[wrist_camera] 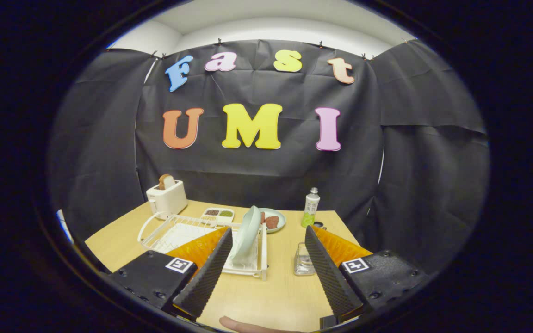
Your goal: Take the plate from the dish rack, then take the spoon from the basket and place it into the plate.
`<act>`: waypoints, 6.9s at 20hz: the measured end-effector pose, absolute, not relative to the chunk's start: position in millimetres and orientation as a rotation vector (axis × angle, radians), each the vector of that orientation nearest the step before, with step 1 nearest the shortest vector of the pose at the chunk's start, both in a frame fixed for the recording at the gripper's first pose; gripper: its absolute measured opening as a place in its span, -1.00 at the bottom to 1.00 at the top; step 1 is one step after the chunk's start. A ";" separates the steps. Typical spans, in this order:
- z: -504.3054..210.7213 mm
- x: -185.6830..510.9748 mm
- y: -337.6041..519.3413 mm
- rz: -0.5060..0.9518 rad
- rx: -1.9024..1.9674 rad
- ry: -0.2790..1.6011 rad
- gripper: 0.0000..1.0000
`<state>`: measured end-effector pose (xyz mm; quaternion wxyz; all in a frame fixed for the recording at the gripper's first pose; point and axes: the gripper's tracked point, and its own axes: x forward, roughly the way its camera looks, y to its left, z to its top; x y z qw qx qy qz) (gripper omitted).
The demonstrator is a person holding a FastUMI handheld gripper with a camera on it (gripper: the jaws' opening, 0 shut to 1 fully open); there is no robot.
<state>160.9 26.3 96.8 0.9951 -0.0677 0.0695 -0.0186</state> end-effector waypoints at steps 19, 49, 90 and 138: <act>75.6 366.6 68.6 -0.353 -0.302 0.784 0.83; 89.1 323.7 108.1 -0.606 -0.577 0.706 -0.73; -179.6 179.2 29.4 0.056 0.252 0.952 -0.55; -48.0 415.4 -125.7 -0.089 0.054 0.355 -0.30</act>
